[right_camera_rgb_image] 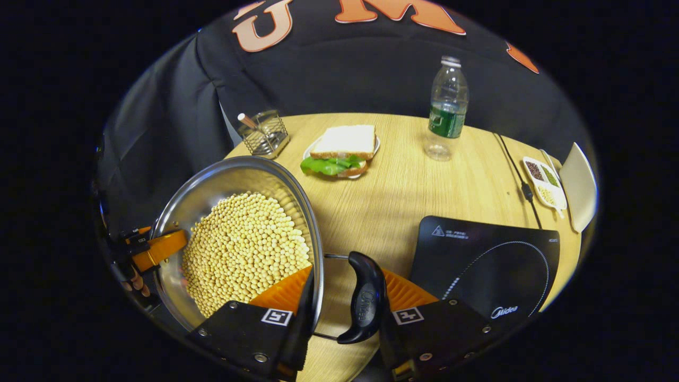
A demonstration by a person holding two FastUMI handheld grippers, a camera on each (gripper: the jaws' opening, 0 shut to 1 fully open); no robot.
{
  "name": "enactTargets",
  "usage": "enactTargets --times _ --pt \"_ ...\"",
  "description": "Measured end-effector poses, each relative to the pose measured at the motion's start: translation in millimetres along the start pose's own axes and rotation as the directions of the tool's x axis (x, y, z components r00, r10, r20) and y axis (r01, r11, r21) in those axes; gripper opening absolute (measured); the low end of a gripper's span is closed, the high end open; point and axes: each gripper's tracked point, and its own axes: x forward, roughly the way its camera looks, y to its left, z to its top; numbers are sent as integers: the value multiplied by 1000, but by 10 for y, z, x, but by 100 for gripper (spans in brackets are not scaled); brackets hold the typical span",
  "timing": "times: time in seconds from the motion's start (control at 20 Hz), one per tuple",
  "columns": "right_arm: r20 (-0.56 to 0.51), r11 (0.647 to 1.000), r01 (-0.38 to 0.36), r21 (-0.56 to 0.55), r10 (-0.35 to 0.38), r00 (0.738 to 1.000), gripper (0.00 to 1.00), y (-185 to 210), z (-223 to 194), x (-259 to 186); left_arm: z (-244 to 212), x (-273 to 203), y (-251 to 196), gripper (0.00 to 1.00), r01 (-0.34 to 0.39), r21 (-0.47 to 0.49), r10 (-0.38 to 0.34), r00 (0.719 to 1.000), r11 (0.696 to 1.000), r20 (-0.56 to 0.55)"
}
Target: First push the handle of the pot to place it horizontally, then grasp the pot with both hands and set it on the induction cooktop.
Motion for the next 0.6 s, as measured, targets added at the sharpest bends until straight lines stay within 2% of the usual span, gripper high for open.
enactTargets --times 0.05,0.15,0.4,0.6 --pt "15 1000 2 2 -2 1000 58 -67 30 -102 -8 3 -15 57 3 7 -3 1000 1000 13" --pt "41 1000 12 6 -13 999 54 -191 51 -253 -10 15 -30 57 14 15 -14 999 1000 35" --pt "88 998 50 38 -53 995 54 -453 121 -732 37 48 -59 57 62 41 -64 996 997 61" --pt "110 993 86 85 -95 989 54 -905 54 -957 121 82 -66 57 106 84 -112 991 991 76"
